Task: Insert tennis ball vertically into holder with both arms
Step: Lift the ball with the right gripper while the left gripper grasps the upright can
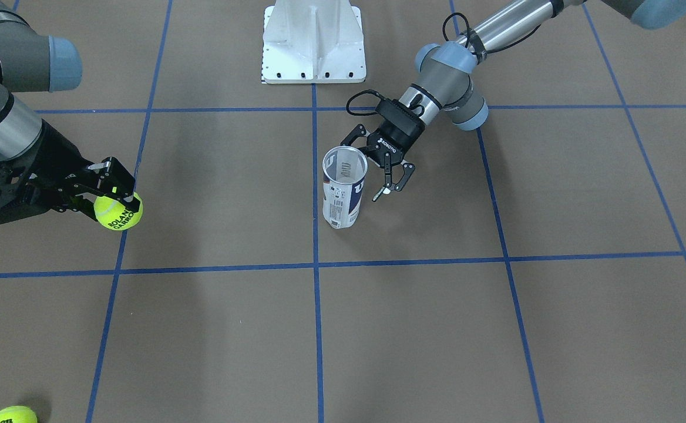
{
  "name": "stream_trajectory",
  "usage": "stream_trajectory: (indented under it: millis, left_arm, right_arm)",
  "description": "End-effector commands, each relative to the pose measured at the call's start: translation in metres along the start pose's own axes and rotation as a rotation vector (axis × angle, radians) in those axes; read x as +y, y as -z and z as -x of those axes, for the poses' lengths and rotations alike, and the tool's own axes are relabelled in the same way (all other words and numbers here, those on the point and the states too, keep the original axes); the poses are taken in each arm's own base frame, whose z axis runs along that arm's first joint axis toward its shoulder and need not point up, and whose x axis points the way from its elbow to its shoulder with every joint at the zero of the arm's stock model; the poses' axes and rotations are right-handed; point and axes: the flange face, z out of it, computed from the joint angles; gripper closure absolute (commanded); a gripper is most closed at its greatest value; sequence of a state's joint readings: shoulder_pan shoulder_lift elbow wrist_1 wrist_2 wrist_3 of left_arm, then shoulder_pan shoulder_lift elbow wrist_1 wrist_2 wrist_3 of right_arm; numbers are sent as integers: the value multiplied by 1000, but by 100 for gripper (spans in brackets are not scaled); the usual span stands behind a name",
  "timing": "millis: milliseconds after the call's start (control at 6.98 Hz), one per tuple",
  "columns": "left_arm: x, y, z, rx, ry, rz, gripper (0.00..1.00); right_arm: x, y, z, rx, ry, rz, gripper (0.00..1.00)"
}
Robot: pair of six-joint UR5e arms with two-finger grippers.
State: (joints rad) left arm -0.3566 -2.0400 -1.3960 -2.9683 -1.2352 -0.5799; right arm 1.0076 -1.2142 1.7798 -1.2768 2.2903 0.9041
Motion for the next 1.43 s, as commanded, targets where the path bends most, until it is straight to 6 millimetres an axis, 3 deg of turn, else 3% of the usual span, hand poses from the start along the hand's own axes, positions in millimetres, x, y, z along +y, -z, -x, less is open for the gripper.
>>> stream_trajectory:
  millis: [0, 1290]
  left_arm:
    - [-2, -6, -1, -11, -1, -5, 2]
    - [-7, -29, -6, -23, -4, -7, 1]
  right_arm:
    - [1, 1, 2, -2, 2, -1, 100]
    - [2, 0, 3, -5, 7, 0, 100]
